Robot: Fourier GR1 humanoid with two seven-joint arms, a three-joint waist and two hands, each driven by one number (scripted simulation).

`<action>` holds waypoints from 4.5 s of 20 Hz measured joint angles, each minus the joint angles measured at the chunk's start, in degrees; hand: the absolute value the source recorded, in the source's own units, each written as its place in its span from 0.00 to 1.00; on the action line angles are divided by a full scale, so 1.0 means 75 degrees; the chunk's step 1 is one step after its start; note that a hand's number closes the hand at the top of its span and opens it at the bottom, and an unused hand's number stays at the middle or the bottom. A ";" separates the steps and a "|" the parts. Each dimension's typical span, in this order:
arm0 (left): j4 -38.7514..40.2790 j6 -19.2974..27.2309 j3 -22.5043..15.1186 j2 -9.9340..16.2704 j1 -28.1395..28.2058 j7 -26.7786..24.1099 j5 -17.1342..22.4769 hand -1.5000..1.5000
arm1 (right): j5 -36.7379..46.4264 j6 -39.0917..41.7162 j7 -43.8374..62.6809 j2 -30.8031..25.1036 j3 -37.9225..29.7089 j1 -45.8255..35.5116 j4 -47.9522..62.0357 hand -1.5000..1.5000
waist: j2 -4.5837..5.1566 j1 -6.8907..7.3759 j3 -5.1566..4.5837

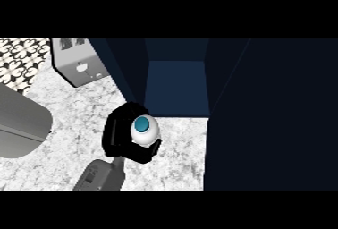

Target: Pick up the bottled water, place it into the cabinet and close the cabinet

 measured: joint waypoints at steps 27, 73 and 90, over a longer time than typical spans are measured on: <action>0.0336 0.5338 -0.1959 -0.0013 -0.4121 0.2292 0.0176 1.00 | -0.0218 0.0161 0.0492 -0.0052 -0.0574 -0.0816 0.0256 0.00 | 0.0072 -0.0278 -0.0012; 0.7791 0.3582 0.0120 -0.0008 -0.7542 -0.0330 0.0546 0.00 | -0.0934 0.0510 0.0848 -0.0137 -0.0937 -0.1503 0.0540 0.00 | 0.0164 -0.0422 -0.0014; 0.4893 0.2370 -0.0583 -0.0033 -0.5954 0.0027 0.1269 0.00 | -0.1002 0.0453 0.1066 -0.0012 -0.0670 -0.1415 0.0485 0.00 | -0.0009 -0.0057 -0.0013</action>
